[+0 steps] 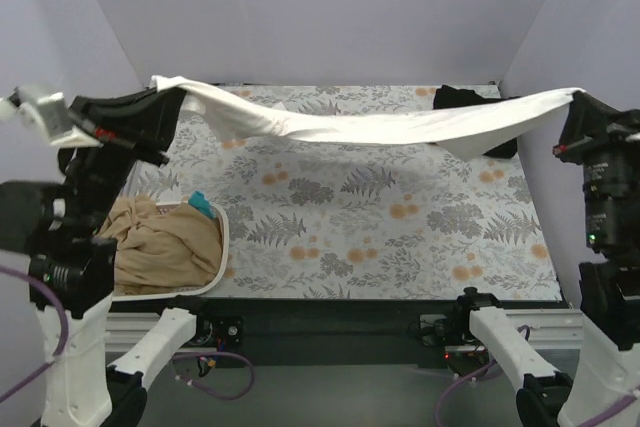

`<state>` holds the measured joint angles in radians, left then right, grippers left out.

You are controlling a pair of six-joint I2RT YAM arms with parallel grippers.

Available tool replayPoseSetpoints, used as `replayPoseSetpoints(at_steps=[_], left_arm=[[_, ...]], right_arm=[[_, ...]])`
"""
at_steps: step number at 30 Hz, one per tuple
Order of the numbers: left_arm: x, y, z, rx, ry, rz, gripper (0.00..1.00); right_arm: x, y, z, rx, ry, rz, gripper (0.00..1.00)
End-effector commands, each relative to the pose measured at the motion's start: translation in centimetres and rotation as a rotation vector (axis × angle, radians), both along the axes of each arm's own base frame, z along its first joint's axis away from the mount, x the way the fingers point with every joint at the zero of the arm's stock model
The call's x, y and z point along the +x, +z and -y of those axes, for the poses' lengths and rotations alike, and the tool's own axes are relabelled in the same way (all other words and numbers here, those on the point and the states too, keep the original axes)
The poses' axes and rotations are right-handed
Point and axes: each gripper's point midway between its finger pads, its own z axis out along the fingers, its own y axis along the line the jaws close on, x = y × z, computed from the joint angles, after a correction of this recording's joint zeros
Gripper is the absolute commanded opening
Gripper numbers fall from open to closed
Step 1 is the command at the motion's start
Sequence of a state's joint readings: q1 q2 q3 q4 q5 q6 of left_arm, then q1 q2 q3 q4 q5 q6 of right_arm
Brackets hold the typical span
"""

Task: Fold and stack the t-shirts
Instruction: Flatten the tshirt out

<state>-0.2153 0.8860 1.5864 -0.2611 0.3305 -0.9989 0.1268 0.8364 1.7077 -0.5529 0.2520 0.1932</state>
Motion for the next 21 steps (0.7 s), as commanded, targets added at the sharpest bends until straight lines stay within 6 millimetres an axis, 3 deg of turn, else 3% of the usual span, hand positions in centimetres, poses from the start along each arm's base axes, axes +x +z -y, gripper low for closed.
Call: replayPoseSetpoints(at_steps=[1, 3, 7, 11, 15, 17, 18, 20, 21], left_arm=[[-5.7, 2.4, -1.2, -0.015, 0.000, 0.133, 0.00], [-8.0, 3.2, -1.7, -0.021, 0.003, 0.173, 0.00], [-10.9, 5.5, -2.3, -0.040, -0.002, 0.238, 0.00], [-9.7, 5.7, -1.2, -0.032, -0.054, 0.211, 0.00], [-4.0, 2.7, 0.6, 0.010, -0.083, 0.079, 0.00], [-0.5, 0.4, 1.6, 0.036, -0.098, 0.001, 0.00], [1.6, -1.7, 2.0, 0.048, -0.099, -0.056, 0.00], [5.8, -5.2, 3.1, 0.074, -0.105, -0.146, 0.00], [8.2, -8.4, 3.5, 0.090, -0.100, -0.220, 0.00]], right_arm=[[-5.9, 4.6, 2.2, 0.016, -0.084, 0.195, 0.01], [-8.0, 5.5, 2.9, 0.021, -0.104, 0.239, 0.01], [-9.4, 6.0, 3.6, 0.011, -0.141, 0.264, 0.01], [-7.5, 4.9, 3.5, -0.003, -0.147, 0.215, 0.01], [-3.3, 1.7, 2.9, -0.019, -0.145, 0.119, 0.01], [-0.2, -1.6, 2.6, -0.032, -0.148, 0.031, 0.01], [0.8, -2.2, 2.6, -0.031, -0.154, 0.025, 0.01], [4.3, -6.2, 2.4, -0.046, -0.167, -0.079, 0.01], [5.4, -7.0, 2.2, -0.044, -0.169, -0.094, 0.01]])
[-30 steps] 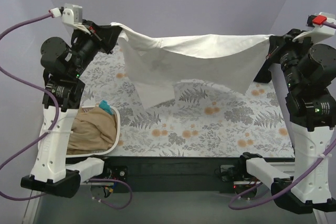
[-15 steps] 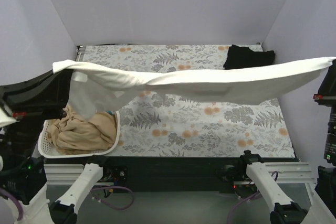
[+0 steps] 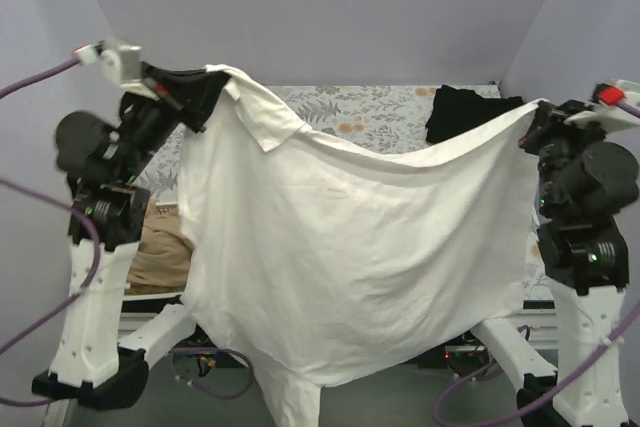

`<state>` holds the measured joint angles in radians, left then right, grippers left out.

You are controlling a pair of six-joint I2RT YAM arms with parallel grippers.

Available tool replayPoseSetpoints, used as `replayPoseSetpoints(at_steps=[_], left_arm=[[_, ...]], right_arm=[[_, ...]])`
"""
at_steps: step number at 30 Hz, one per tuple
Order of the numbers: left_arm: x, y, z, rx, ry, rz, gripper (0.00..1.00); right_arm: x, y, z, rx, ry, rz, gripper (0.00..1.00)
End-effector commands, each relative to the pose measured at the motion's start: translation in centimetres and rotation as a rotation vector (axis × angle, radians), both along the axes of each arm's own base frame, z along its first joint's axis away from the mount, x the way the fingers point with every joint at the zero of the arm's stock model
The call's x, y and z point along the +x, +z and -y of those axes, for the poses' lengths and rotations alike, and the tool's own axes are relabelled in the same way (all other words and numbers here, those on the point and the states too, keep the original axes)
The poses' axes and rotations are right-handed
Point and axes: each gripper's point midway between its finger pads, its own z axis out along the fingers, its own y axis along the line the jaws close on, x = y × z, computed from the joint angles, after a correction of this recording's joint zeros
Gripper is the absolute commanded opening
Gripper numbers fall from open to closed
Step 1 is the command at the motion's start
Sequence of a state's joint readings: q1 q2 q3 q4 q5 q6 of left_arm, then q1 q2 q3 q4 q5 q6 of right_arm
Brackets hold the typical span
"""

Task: Fold and stack the t-shirts
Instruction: Flatten the tshirt out

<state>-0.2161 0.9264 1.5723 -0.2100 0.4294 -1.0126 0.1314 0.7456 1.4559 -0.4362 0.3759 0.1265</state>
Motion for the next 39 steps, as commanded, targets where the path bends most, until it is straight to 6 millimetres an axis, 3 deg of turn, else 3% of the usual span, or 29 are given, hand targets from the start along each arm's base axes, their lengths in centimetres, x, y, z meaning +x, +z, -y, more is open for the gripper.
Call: replayPoseSetpoints(at_steps=[1, 2, 4, 5, 6, 7, 8, 9, 10, 11, 12, 13, 14, 16, 18, 19, 20, 22, 25, 28, 29, 30, 33, 39], left_arm=[[9.0, -9.6, 1.9, 0.076, 0.005, -0.255, 0.00], [12.1, -12.4, 2.4, 0.098, 0.014, -0.314, 0.00], [15.8, -17.3, 2.8, 0.130, 0.039, -0.420, 0.00], [19.2, -22.0, 3.6, 0.171, 0.036, -0.523, 0.00], [20.7, -24.1, 3.8, 0.187, 0.035, -0.571, 0.00], [22.3, -25.8, 4.3, 0.192, 0.032, -0.615, 0.10], [24.5, -30.2, 4.9, 0.214, 0.025, -0.716, 0.51], [25.6, -32.1, 5.0, 0.209, 0.031, -0.770, 0.66], [26.8, -32.3, 4.9, 0.198, 0.063, -0.781, 0.76], [27.4, -32.9, 5.1, 0.199, 0.066, -0.795, 0.87], [28.0, -34.0, 5.5, 0.203, 0.068, -0.816, 0.87], [28.2, -33.7, 5.7, 0.200, 0.072, -0.812, 0.88], [28.3, -32.9, 6.0, 0.194, 0.070, -0.799, 0.88], [27.3, -30.8, 6.6, 0.186, 0.057, -0.763, 0.89], [26.0, -29.9, 6.8, 0.183, 0.052, -0.753, 0.89], [24.7, -28.0, 6.7, 0.167, 0.048, -0.724, 0.90], [23.8, -28.7, 6.5, 0.174, 0.066, -0.756, 0.90], [21.9, -27.6, 5.8, 0.165, 0.104, -0.757, 0.90], [20.0, -30.4, 3.9, 0.181, 0.206, -0.866, 0.90], [17.4, -34.0, 1.8, 0.217, 0.293, -0.995, 0.90], [16.7, -34.2, 1.4, 0.217, 0.305, -0.999, 0.90], [15.8, -36.2, 1.0, 0.235, 0.322, -1.040, 0.90], [14.1, -38.2, 0.8, 0.238, 0.315, -1.089, 0.90], [12.1, -44.4, 1.7, 0.300, 0.294, -1.250, 0.87]], right_arm=[[5.0, -3.2, 0.2, -0.003, -0.053, -0.067, 0.01], [7.2, -6.4, 0.0, -0.011, -0.059, -0.141, 0.01], [9.5, -9.2, 0.0, 0.006, -0.079, -0.194, 0.01], [11.5, -13.1, 0.1, 0.005, -0.095, -0.281, 0.01], [12.5, -14.5, 0.1, 0.024, -0.098, -0.307, 0.01], [13.5, -15.8, 0.0, 0.035, -0.089, -0.333, 0.01], [15.0, -19.0, 0.4, 0.039, -0.105, -0.414, 0.03], [15.8, -20.3, 0.8, 0.051, -0.118, -0.445, 0.21], [16.5, -21.5, 0.9, 0.068, -0.117, -0.475, 0.43], [17.7, -24.2, 1.5, 0.069, -0.126, -0.555, 0.55], [18.4, -24.3, 1.7, 0.074, -0.122, -0.573, 0.93], [18.9, -24.9, 1.3, 0.072, -0.093, -0.601, 0.98], [19.2, -26.2, 1.3, 0.057, -0.082, -0.652, 0.98], [19.4, -25.8, 0.8, 0.054, -0.049, -0.650, 0.98], [18.8, -24.7, 0.3, 0.042, -0.015, -0.620, 0.98], [18.4, -24.2, -0.5, 0.046, 0.035, -0.608, 0.98], [18.2, -24.0, -1.1, 0.039, 0.069, -0.604, 0.98], [17.5, -24.7, -2.9, 0.049, 0.174, -0.625, 0.98], [16.0, -25.8, -5.5, 0.079, 0.318, -0.665, 0.98], [14.6, -27.8, -7.9, 0.114, 0.416, -0.719, 0.98], [13.9, -29.2, -8.4, 0.126, 0.434, -0.753, 0.98], [13.5, -29.7, -8.9, 0.144, 0.455, -0.766, 0.98], [12.3, -32.5, -10.1, 0.164, 0.479, -0.836, 0.98], [10.9, -37.8, -11.9, 0.207, 0.516, -0.990, 0.98]])
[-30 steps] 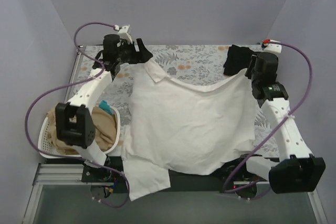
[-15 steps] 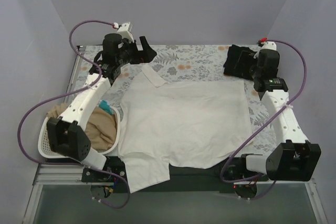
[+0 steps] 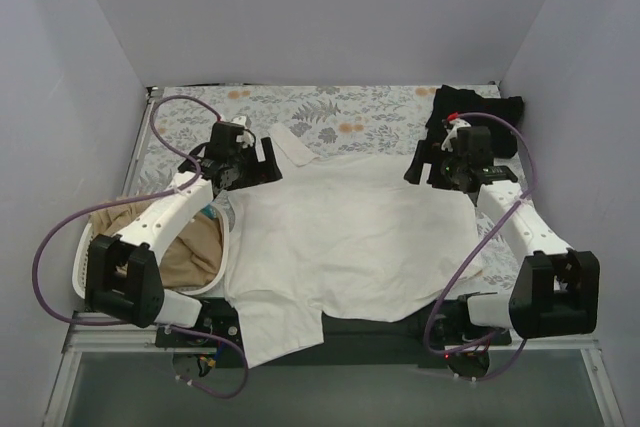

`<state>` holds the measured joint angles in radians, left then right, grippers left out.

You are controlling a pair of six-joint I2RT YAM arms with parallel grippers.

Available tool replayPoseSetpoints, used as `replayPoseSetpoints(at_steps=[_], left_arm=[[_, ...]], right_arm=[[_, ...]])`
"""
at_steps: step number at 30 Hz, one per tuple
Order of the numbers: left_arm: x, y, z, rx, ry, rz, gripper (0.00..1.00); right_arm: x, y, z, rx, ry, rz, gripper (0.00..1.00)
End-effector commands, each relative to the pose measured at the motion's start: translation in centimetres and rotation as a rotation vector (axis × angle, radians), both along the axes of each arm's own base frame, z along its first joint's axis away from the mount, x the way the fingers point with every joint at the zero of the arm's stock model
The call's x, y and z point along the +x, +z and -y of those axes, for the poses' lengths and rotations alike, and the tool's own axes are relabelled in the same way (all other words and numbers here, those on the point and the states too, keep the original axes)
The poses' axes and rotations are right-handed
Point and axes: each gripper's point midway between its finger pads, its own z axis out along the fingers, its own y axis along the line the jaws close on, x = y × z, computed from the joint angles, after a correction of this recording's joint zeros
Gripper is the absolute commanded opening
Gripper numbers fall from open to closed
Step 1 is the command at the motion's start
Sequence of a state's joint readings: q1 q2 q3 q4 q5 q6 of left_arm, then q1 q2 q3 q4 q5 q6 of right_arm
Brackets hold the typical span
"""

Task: Fold and stack the t-shirts
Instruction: Flatten the tshirt out

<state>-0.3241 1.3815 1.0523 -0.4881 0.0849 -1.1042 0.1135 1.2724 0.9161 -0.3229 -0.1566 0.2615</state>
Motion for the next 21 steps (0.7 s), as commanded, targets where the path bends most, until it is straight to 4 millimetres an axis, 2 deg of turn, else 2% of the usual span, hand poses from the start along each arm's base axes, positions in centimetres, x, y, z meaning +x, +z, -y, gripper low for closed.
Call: replayPoseSetpoints(at_steps=[1, 7, 13, 21], left_arm=[[-0.6, -2.0, 0.5, 0.021, 0.000, -0.072, 0.87], [-0.3, -6.0, 1.4, 0.041, -0.024, -0.191, 0.87], [0.4, -8.9, 1.3, 0.083, -0.018, -0.245, 0.86], [1.4, -11.5, 1.6, 0.102, -0.019, -0.285, 0.86]], right_arm=[[-0.6, -2.4, -1.3, 0.047, 0.022, -0.087, 0.98], [-0.8, -5.9, -0.7, 0.021, -0.024, -0.193, 0.98], [-0.3, -8.3, 0.0, -0.023, -0.054, -0.254, 0.98], [0.5, -11.2, 1.1, -0.087, -0.099, -0.330, 0.98]])
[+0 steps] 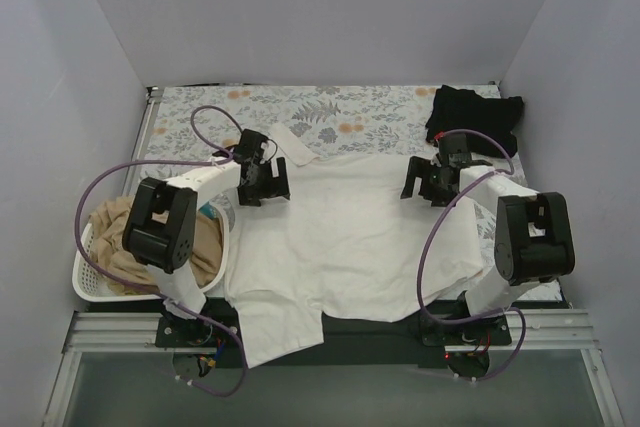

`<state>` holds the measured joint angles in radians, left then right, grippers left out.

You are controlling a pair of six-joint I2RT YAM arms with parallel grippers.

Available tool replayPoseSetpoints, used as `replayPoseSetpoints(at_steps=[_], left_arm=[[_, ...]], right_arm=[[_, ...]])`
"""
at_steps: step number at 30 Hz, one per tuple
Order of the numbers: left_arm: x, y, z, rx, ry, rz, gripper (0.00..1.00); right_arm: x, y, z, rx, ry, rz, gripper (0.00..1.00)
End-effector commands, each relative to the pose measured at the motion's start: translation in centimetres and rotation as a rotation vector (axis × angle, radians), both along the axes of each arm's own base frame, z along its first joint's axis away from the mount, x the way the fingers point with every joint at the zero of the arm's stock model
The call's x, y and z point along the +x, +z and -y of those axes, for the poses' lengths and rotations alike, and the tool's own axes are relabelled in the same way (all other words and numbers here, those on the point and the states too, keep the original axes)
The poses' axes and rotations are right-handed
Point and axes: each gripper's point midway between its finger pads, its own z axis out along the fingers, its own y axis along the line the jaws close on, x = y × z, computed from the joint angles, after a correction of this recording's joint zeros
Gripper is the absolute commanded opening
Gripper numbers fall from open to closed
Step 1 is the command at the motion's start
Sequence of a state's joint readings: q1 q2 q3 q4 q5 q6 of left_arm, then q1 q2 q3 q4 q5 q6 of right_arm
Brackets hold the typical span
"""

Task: Fold and stack the t-shirts
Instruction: Flatten the tshirt out

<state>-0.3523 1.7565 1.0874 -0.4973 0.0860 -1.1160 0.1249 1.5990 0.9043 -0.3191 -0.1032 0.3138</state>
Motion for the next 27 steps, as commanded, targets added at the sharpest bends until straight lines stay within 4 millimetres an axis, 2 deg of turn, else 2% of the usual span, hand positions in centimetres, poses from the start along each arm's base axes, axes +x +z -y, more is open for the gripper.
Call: replayPoseSetpoints(at_steps=[1, 6, 9, 10, 13, 14, 15, 17, 18, 20, 21, 24, 26, 27], left_arm=[[2.4, 0.7, 0.7, -0.009, -0.004, 0.050, 0.86], [3.5, -1.3, 0.8, 0.024, -0.019, 0.022, 0.86], [4.7, -1.2, 0.6, 0.032, -0.010, 0.031, 0.86], [5.0, -1.7, 0.4, 0.037, -0.008, 0.024, 0.86], [6.7, -1.4, 0.4, 0.041, 0.004, 0.042, 0.86], [7.0, -2.0, 0.3, 0.050, 0.005, 0.033, 0.86], [8.1, -1.3, 0.5, 0.048, 0.008, 0.053, 0.86], [9.2, -1.6, 0.5, 0.061, 0.014, 0.056, 0.86], [10.3, -0.7, 0.8, 0.057, 0.017, 0.080, 0.86], [11.4, -0.8, 1.2, 0.052, 0.015, 0.084, 0.86], [12.6, 0.3, 1.6, 0.040, 0.013, 0.110, 0.86], [13.8, 0.9, 2.3, 0.033, -0.005, 0.122, 0.86], [15.2, 2.9, 2.9, 0.011, -0.026, 0.173, 0.85], [15.5, 4.2, 3.1, 0.000, -0.033, 0.199, 0.85]], right_arm=[[1.6, -0.4, 0.8, -0.047, -0.034, 0.006, 0.98], [2.1, -1.8, 1.3, -0.077, -0.054, -0.040, 0.98], [2.7, -2.2, 1.8, -0.086, -0.077, -0.056, 0.98], [3.0, -2.1, 1.9, -0.085, -0.081, -0.053, 0.98], [4.3, -1.7, 2.3, -0.083, -0.096, -0.040, 0.98], [4.6, -1.6, 2.4, -0.082, -0.100, -0.037, 0.98], [5.0, -1.7, 2.6, -0.082, -0.105, -0.037, 0.98], [6.1, -1.0, 2.7, -0.080, -0.110, -0.019, 0.98], [6.4, -1.0, 3.0, -0.083, -0.114, -0.022, 0.98], [7.4, -0.3, 3.2, -0.084, -0.112, -0.005, 0.98], [7.7, -0.3, 3.2, -0.080, -0.110, -0.006, 0.98], [8.8, 1.2, 2.5, -0.053, -0.068, 0.031, 0.98], [9.2, 2.4, 2.0, -0.034, -0.023, 0.066, 0.98], [9.4, 4.0, 1.7, -0.021, -0.009, 0.104, 0.98]])
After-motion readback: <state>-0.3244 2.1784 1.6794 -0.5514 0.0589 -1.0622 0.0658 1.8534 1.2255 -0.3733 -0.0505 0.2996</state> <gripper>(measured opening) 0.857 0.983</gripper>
